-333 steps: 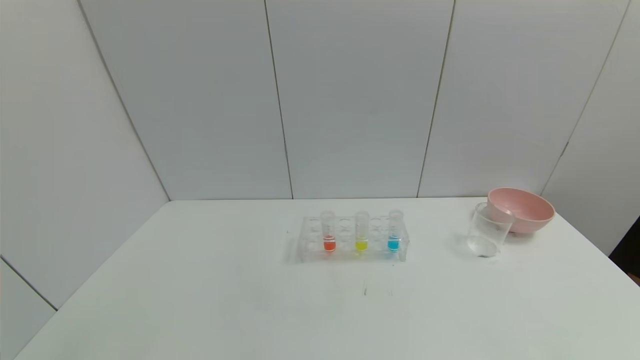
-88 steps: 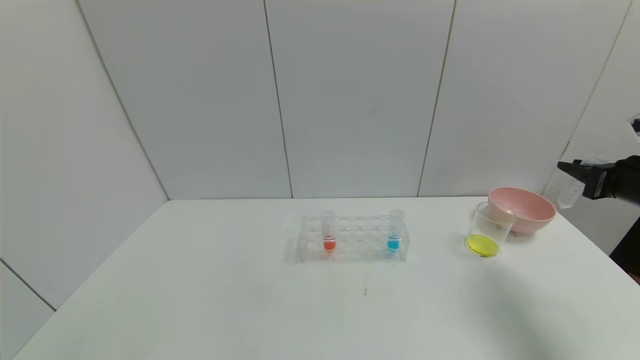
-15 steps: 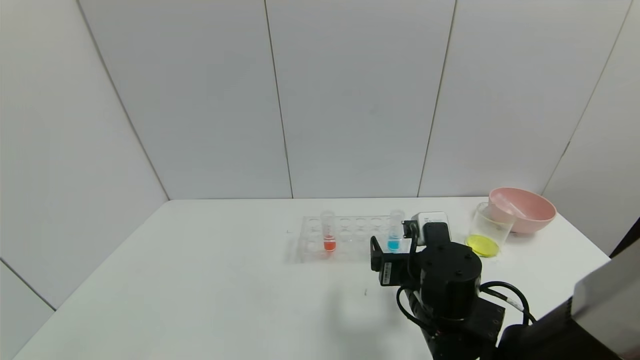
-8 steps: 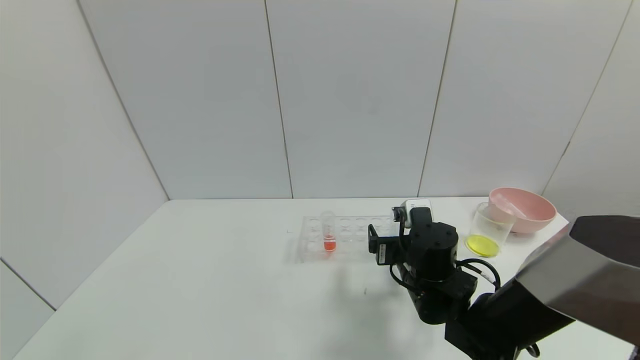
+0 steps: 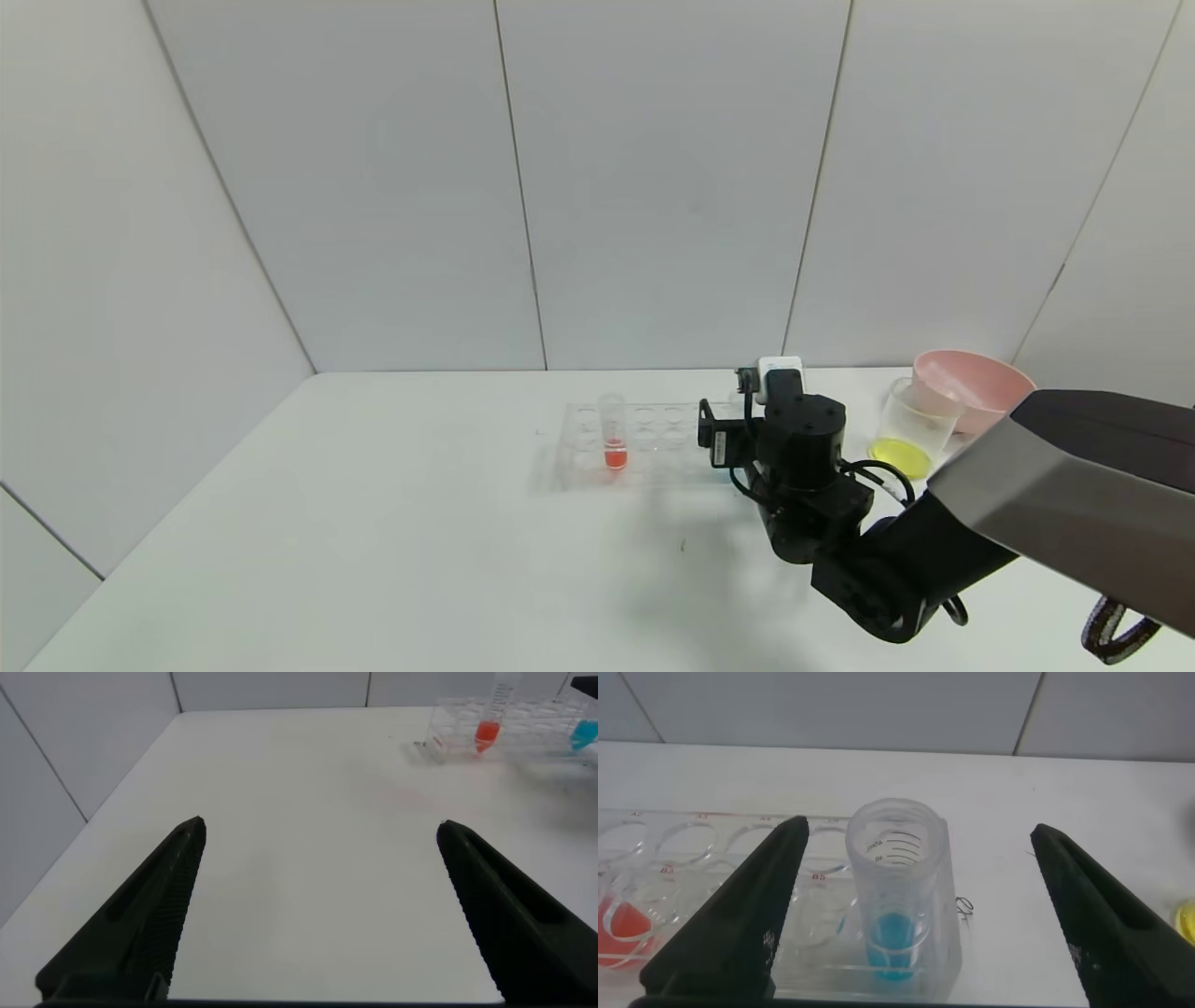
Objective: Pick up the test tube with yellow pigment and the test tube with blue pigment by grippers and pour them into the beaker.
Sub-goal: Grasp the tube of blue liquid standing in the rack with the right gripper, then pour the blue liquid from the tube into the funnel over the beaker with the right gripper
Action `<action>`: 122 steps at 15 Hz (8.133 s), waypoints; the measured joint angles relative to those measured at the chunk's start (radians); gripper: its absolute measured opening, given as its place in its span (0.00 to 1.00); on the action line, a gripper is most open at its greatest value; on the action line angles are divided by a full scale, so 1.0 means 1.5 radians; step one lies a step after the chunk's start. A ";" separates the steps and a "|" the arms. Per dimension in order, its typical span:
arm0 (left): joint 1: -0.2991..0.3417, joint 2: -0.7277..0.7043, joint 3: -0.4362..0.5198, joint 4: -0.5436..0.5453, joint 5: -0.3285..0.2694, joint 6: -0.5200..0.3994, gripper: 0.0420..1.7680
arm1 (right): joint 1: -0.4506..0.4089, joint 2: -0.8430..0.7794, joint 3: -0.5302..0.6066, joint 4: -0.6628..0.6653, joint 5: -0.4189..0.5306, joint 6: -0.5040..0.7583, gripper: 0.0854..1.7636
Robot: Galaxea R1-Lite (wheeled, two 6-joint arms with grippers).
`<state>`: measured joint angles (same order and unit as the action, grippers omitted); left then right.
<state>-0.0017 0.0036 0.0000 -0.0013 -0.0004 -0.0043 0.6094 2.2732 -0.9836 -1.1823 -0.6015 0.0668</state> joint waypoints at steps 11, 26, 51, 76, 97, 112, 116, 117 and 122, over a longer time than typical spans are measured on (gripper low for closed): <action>0.000 0.000 0.000 0.000 0.000 0.000 1.00 | -0.003 0.026 -0.005 -0.048 0.025 -0.027 0.79; 0.000 0.000 0.000 0.000 0.000 0.000 1.00 | -0.013 0.010 0.004 -0.071 0.031 -0.066 0.27; 0.000 0.000 0.000 0.000 0.000 0.000 1.00 | -0.284 -0.342 0.209 0.157 0.651 -0.090 0.27; 0.000 0.000 0.000 0.000 0.000 0.000 1.00 | -0.626 -0.117 -0.671 1.320 0.804 -0.703 0.27; 0.000 0.000 0.000 0.000 0.000 0.000 1.00 | -0.485 -0.085 -0.678 1.320 0.473 -0.756 0.27; 0.000 0.000 0.000 0.000 0.000 0.000 1.00 | -0.432 -0.057 -0.678 1.315 0.269 -0.797 0.27; 0.000 0.000 0.000 0.000 0.000 0.000 1.00 | -0.418 -0.049 -0.678 1.303 0.223 -0.818 0.27; 0.000 0.000 0.000 0.000 0.000 0.000 1.00 | -0.415 -0.049 -0.678 1.295 0.214 -0.826 0.27; 0.000 0.000 0.000 0.000 0.000 0.000 1.00 | -0.405 -0.050 -0.678 1.295 0.185 -0.853 0.27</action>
<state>-0.0017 0.0036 0.0000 -0.0013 -0.0004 -0.0043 0.0023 2.1989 -2.0002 0.7604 -0.3243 -1.2130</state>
